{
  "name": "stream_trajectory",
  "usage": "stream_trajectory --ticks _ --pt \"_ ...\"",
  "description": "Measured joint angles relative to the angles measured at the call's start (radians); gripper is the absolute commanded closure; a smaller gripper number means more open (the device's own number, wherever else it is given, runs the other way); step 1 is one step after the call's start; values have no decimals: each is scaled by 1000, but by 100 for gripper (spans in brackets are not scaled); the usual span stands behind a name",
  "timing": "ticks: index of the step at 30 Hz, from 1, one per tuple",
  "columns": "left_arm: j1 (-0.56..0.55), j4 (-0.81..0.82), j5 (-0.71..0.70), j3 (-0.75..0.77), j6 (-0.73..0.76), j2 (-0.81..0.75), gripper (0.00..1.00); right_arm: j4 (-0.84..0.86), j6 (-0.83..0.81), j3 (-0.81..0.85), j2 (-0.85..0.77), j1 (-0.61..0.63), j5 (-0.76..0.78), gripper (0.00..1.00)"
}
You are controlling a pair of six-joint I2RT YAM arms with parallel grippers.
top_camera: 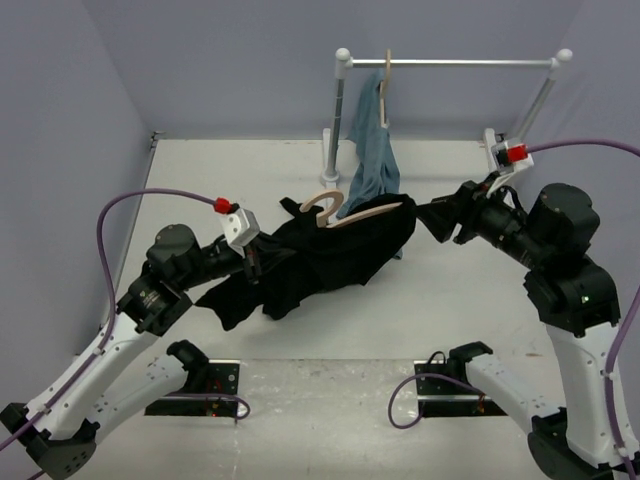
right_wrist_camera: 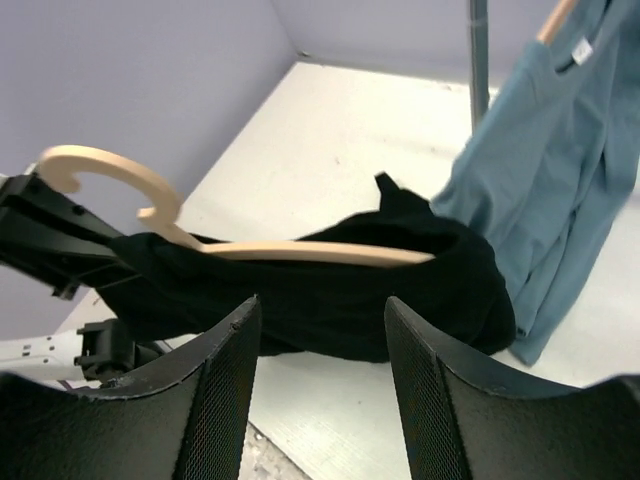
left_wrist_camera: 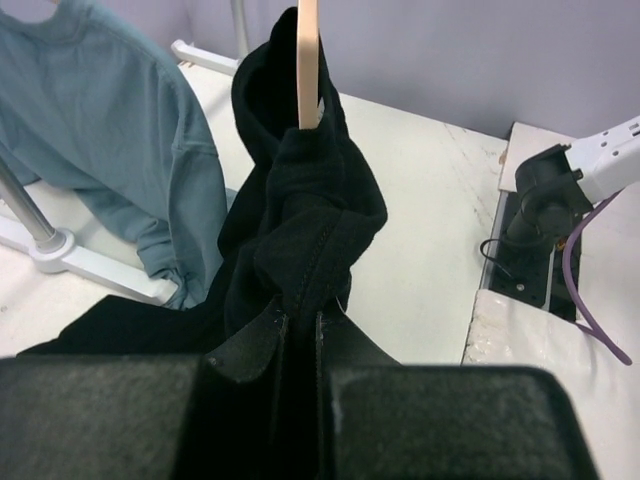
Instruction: Place the t-shirt on the hanger
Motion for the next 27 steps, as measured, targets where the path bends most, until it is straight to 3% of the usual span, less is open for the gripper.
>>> stream_trajectory --ticks 3,10,18,20,23,25,27 --pt "0 0 21 0 1 0 100 36 -31 6 2 0 -90 47" --pt "0 24 151 0 2 33 100 160 -103 -43 121 20 -461 44" --pt "0 74 320 7 -14 116 100 214 -274 -49 224 174 -619 46" --pt "0 82 350 14 -17 134 100 242 -288 -49 225 186 -649 54" --pt "0 95 382 23 -23 157 100 287 -302 -49 237 202 -691 100" --pt "0 94 396 31 -34 171 96 306 -314 -49 247 209 -713 100" --pt "0 91 403 41 -41 181 61 323 -326 -52 251 206 -722 100"
